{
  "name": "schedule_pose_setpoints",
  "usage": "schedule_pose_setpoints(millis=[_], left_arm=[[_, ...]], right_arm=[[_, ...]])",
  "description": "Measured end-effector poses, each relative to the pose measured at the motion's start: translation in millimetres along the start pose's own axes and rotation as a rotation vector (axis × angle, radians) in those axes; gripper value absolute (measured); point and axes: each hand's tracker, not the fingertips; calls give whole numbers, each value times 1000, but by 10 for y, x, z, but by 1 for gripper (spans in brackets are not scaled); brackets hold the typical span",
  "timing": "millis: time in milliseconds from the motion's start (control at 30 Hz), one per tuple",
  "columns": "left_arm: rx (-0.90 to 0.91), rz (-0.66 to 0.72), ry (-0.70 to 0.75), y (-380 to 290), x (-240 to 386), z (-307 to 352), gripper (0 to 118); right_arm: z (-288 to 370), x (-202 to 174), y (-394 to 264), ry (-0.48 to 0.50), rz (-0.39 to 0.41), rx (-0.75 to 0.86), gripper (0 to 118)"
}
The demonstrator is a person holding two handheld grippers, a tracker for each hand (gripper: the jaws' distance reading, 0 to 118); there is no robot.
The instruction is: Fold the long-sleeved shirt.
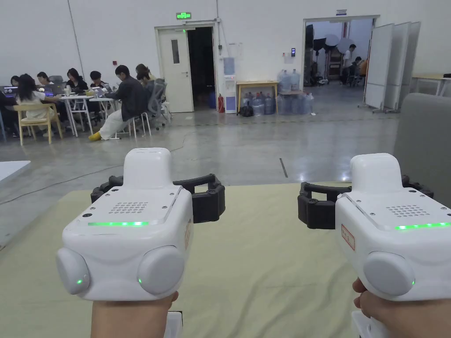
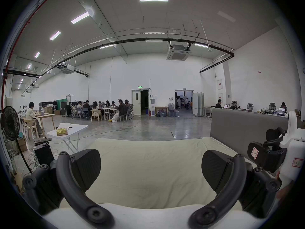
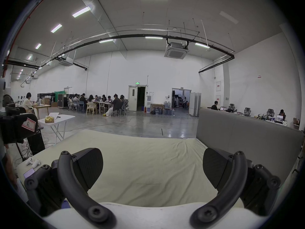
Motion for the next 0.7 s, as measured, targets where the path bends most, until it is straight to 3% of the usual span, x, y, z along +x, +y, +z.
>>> schedule_pose_setpoints(millis=[467, 500, 533, 567, 600, 633, 667, 700], left_arm=[[-2, 0, -5, 5, 11, 21, 118], [-8, 1, -6, 4, 11, 19, 116], [-19, 3, -12, 3, 6, 20, 76], [-31, 9, -40, 6, -4, 22, 0], [-33, 27, -99, 13, -17, 0, 0], [-128, 29, -162, 6, -34, -59, 0], [-111, 62, -171, -32, -43, -105, 0], [-91, 65, -151, -64, -30, -98, 0]], right_arm=[[1, 26, -8, 25, -29, -9, 118], [1, 27, -8, 24, -27, -9, 114], [9, 23, -9, 19, -25, -10, 92], [28, 3, -12, -13, -9, -6, 40], [43, -21, -28, -47, 20, 25, 22], [29, -36, -46, -59, 46, 26, 22], [18, -34, -78, -75, 64, 12, 3], [25, -41, -92, -30, 46, 9, 3]])
